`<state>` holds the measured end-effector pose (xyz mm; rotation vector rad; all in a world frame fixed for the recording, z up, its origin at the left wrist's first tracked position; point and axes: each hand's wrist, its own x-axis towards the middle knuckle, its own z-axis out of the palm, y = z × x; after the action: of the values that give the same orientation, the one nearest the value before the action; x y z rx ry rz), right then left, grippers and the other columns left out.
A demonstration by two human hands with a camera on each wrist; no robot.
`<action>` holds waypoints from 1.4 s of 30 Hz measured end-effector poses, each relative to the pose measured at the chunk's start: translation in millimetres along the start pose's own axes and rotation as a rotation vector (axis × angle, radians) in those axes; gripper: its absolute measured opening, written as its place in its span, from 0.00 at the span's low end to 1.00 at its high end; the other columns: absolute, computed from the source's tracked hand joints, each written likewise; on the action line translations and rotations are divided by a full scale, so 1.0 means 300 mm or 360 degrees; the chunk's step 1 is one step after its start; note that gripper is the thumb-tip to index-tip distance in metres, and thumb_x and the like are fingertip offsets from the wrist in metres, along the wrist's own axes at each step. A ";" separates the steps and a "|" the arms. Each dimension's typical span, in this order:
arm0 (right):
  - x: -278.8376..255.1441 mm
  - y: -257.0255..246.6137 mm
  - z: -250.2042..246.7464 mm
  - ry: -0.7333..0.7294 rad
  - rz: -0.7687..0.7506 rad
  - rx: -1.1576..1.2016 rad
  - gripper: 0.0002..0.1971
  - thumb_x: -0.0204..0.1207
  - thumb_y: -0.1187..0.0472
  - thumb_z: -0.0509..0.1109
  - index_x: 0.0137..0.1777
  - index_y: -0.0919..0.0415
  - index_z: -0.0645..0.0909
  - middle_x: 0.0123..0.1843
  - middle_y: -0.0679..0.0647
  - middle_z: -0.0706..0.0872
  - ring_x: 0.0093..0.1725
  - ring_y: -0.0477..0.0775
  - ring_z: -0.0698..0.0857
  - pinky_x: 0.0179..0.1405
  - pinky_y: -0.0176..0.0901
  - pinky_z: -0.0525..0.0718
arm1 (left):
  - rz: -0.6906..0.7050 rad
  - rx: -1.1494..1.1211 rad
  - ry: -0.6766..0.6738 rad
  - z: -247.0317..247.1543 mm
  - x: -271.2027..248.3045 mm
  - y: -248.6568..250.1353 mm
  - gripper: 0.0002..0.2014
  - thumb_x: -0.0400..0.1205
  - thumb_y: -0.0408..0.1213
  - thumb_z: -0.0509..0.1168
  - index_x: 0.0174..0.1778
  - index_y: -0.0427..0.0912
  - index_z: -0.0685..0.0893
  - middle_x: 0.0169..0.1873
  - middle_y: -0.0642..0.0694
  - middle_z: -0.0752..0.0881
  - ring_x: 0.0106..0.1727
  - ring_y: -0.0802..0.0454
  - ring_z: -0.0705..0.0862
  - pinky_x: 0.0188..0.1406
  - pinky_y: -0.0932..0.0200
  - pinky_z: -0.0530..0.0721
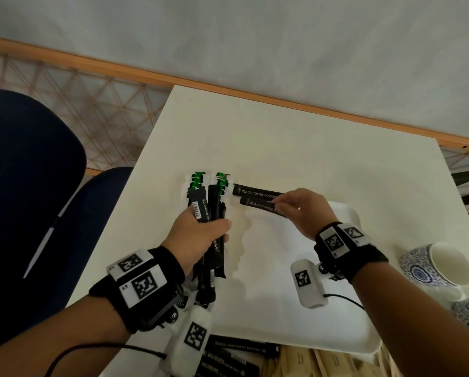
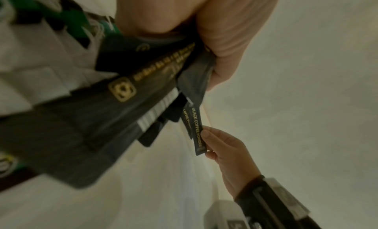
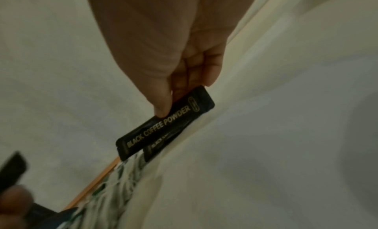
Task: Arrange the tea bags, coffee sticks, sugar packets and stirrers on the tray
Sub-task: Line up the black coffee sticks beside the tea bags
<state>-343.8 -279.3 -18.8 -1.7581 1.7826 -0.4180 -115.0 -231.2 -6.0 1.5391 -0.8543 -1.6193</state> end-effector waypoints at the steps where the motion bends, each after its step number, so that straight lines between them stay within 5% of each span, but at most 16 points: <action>1: 0.022 0.002 0.002 0.0007 -0.0006 -0.0105 0.07 0.77 0.58 0.70 0.50 0.49 0.89 0.45 0.51 0.83 0.47 0.52 0.82 0.47 0.42 0.76 | -0.0018 -0.0018 -0.0019 0.001 -0.001 0.000 0.06 0.76 0.29 0.72 0.46 0.37 0.84 0.34 0.43 0.85 0.34 0.49 0.87 0.38 0.51 0.87; 10: 0.110 -0.029 0.035 -0.0054 -0.0039 -0.0351 0.09 0.78 0.53 0.66 0.53 0.46 0.88 0.45 0.46 0.78 0.50 0.51 0.80 0.52 0.47 0.79 | -0.0212 -0.0233 -0.0137 0.013 -0.004 0.004 0.04 0.79 0.24 0.64 0.45 0.34 0.82 0.32 0.40 0.81 0.34 0.48 0.88 0.41 0.48 0.87; 18: 0.128 -0.038 0.041 -0.0060 -0.0099 -0.0420 0.06 0.78 0.54 0.67 0.49 0.46 0.85 0.43 0.45 0.79 0.50 0.49 0.79 0.48 0.43 0.76 | -0.0272 -0.0251 -0.0184 0.011 -0.005 0.011 0.06 0.79 0.25 0.65 0.38 0.36 0.83 0.32 0.37 0.85 0.37 0.44 0.87 0.33 0.51 0.86; 27: 0.085 -0.029 0.045 -0.0174 -0.0186 -0.0453 0.03 0.72 0.54 0.74 0.45 0.47 0.86 0.42 0.44 0.80 0.47 0.49 0.80 0.49 0.43 0.78 | -0.0236 -0.0202 -0.0158 0.016 -0.009 0.003 0.09 0.78 0.24 0.65 0.34 0.38 0.84 0.32 0.36 0.86 0.35 0.43 0.86 0.29 0.55 0.85; 37: 0.104 -0.026 0.064 -0.0117 -0.0176 -0.0355 0.03 0.73 0.55 0.73 0.46 0.48 0.86 0.39 0.41 0.74 0.45 0.47 0.78 0.47 0.41 0.77 | -0.0227 -0.0226 -0.0116 0.018 -0.013 0.007 0.03 0.77 0.25 0.68 0.44 0.35 0.86 0.32 0.38 0.86 0.30 0.44 0.84 0.25 0.57 0.83; 42: 0.041 -0.075 0.034 -0.0047 -0.0173 -0.0057 0.07 0.75 0.48 0.72 0.45 0.49 0.87 0.41 0.44 0.85 0.43 0.45 0.83 0.46 0.38 0.80 | -0.0198 -0.0276 -0.0063 0.027 -0.005 -0.002 0.03 0.77 0.26 0.70 0.44 0.36 0.87 0.32 0.42 0.88 0.33 0.47 0.86 0.36 0.52 0.87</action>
<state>-319.1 -291.3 -15.6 -1.8824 1.6890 -0.4047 -123.1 -229.9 -5.1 1.4671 -0.6311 -1.7693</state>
